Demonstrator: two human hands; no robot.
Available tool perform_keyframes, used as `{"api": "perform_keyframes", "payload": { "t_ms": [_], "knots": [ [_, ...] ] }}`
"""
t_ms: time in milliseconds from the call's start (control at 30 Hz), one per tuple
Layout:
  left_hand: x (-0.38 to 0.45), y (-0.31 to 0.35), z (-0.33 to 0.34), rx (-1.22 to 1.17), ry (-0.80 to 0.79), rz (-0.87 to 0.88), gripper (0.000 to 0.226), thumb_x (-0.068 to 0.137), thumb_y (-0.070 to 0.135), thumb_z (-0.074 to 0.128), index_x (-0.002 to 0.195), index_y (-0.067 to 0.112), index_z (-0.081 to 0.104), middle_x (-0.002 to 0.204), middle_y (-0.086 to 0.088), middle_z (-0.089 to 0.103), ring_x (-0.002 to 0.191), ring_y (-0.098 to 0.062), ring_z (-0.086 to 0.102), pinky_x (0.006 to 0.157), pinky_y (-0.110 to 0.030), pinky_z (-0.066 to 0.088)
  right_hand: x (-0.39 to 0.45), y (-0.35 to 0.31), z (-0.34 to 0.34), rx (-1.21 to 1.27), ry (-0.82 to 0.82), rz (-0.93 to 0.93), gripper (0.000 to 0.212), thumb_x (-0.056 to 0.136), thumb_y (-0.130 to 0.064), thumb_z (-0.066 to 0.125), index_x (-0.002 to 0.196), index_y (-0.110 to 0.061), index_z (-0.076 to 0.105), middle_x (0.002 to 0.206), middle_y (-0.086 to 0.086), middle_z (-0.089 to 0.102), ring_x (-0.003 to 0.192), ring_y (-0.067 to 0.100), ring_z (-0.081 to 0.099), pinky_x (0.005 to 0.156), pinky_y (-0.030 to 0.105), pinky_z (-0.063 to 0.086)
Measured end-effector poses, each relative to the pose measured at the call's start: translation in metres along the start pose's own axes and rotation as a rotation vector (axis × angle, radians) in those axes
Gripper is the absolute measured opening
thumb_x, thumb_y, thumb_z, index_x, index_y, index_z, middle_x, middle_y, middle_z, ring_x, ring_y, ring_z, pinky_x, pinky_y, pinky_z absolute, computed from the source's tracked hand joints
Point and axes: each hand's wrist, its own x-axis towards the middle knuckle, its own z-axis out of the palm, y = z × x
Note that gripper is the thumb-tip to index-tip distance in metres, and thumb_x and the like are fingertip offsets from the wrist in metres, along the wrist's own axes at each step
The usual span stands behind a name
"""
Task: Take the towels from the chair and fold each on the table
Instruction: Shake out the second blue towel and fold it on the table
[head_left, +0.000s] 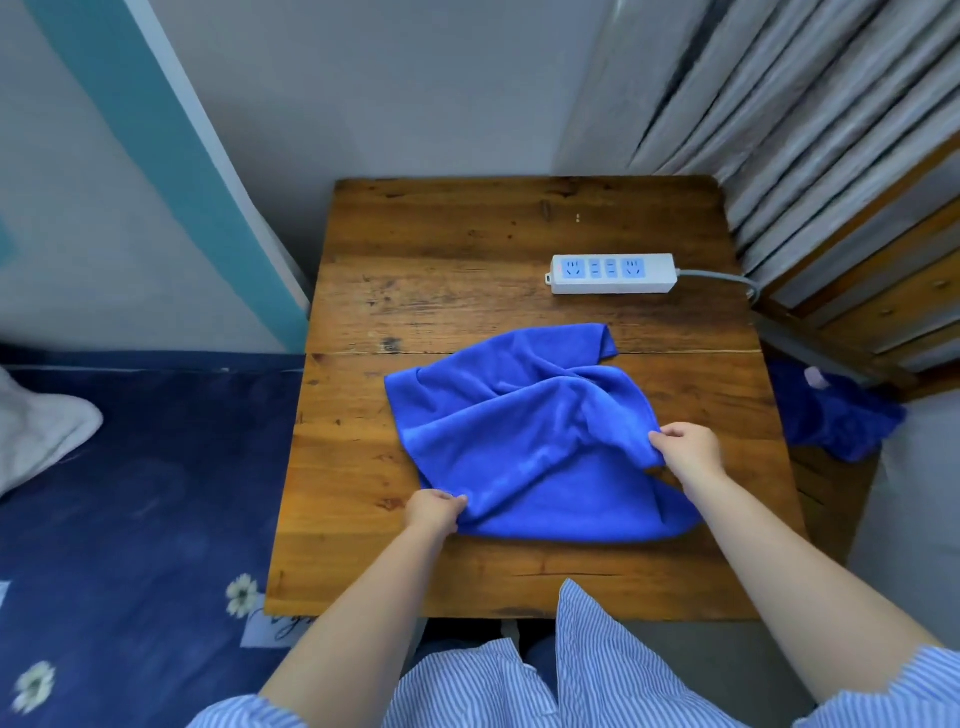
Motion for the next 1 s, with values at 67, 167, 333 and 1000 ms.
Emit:
{"api": "perform_keyframes", "payload": {
  "t_ms": [67, 167, 333, 1000],
  "knots": [
    [-0.002, 0.002, -0.001, 0.012, -0.016, -0.02, 0.022, 0.09, 0.019, 0.058, 0.07, 0.011, 0.06, 0.082, -0.013, 0.071, 0.096, -0.029, 0.063, 0.087, -0.028, 0.049, 0.001, -0.002, -0.002, -0.005, -0.001, -0.005, 0.017, 0.084, -0.004, 0.057, 0.068, -0.008, 0.057, 0.075, 0.013, 0.055, 0.074, 0.024, 0.047, 0.066, 0.028, 0.032],
    [0.007, -0.001, 0.001, 0.009, -0.002, -0.045, 0.025, 0.091, 0.016, 0.056, 0.067, 0.008, 0.058, 0.057, -0.005, 0.067, 0.085, -0.024, 0.069, 0.08, -0.028, 0.049, 0.001, -0.007, -0.004, -0.035, -0.008, -0.009, 0.013, 0.084, -0.005, 0.057, 0.071, -0.005, 0.058, 0.076, 0.014, 0.054, 0.074, 0.025, 0.047, 0.066, 0.029, 0.032],
    [0.003, 0.004, -0.009, -0.081, 0.108, 0.046, 0.04, 0.093, 0.009, 0.049, 0.056, 0.015, 0.033, 0.038, 0.002, 0.043, 0.016, 0.002, 0.039, 0.034, -0.015, 0.031, 0.0, -0.016, -0.004, -0.076, -0.004, 0.028, 0.017, 0.086, -0.006, 0.054, 0.074, 0.003, 0.062, 0.078, 0.022, 0.055, 0.078, 0.038, 0.053, 0.066, 0.034, 0.036],
    [-0.123, 0.248, -0.256, -0.751, 0.633, 0.958, 0.033, 0.097, 0.009, 0.043, 0.067, 0.023, 0.043, 0.067, 0.006, 0.05, 0.04, 0.003, 0.053, 0.054, -0.012, 0.048, -0.047, -0.355, -0.042, 0.489, 0.146, -0.747, 0.012, 0.089, -0.014, 0.053, 0.078, -0.012, 0.058, 0.058, -0.009, 0.045, 0.056, 0.004, 0.039, 0.047, 0.006, 0.031]
  ]
}}
